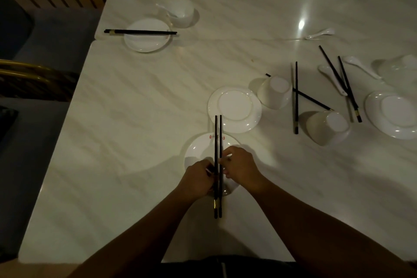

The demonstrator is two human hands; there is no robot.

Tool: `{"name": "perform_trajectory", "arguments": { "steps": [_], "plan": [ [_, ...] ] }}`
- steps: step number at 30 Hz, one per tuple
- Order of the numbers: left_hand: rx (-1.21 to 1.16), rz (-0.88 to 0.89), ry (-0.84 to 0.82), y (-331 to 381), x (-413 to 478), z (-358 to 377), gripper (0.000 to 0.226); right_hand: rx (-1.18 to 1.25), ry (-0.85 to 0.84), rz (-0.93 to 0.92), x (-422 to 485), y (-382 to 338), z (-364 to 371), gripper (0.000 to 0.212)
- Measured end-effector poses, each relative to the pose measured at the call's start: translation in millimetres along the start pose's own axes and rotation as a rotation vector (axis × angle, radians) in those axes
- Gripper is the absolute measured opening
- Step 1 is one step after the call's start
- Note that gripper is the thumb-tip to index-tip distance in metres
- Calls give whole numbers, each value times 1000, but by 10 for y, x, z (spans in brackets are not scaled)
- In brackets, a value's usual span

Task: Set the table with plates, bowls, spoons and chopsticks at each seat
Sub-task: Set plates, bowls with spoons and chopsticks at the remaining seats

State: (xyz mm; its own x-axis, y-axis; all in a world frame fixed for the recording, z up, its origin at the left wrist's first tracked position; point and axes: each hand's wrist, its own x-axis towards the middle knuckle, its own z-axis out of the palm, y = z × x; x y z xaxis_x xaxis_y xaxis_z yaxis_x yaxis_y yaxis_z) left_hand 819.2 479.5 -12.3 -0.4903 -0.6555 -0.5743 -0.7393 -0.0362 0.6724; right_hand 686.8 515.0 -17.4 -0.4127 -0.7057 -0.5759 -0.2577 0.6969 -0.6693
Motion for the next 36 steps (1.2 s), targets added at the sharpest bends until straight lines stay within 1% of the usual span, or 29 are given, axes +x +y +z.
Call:
{"name": "perform_trajectory", "arguments": {
  "steps": [2, 5, 10, 19, 21, 23, 27, 30, 33, 34, 36],
  "plan": [
    [9, 4, 6, -3, 15, 15, 9, -8, 3, -16, 0, 2, 1, 3],
    [75, 42, 25, -10, 52, 24, 12, 2, -9, -33, 8, -4, -9, 7],
    [55, 26, 14, 31, 74, 20, 15, 16, -17, -29, 57, -23, -37, 3],
    [29, -7, -75, 61, 107, -85, 14, -23, -46, -45, 149, -5, -41, 8],
    [20, -15, -104, 82, 111, -129, 21, -99, -60, -85, 172, 2, -29, 11],
    [18, -25, -128, 102, 122, -169, 33, -187, -88, -131, 181, 0, -19, 17],
    [18, -40, -165, 106, 168, -217, 43, -205, -118, -149, 189, -1, -30, 20],
    [13, -68, -180, 91, 196, -220, 37, -194, -122, -135, 210, 10, -37, 18],
    [-12, -104, -180, 108, 209, -215, 18, -194, -131, -117, 231, 6, -25, 18],
    [-11, -100, -179, 106, 212, -217, 17, -185, -126, -111, 233, 9, -18, 17],
    [2, -73, -188, 106, 208, -242, 23, -165, -107, -105, 239, 22, -2, 16]
  ]
}}
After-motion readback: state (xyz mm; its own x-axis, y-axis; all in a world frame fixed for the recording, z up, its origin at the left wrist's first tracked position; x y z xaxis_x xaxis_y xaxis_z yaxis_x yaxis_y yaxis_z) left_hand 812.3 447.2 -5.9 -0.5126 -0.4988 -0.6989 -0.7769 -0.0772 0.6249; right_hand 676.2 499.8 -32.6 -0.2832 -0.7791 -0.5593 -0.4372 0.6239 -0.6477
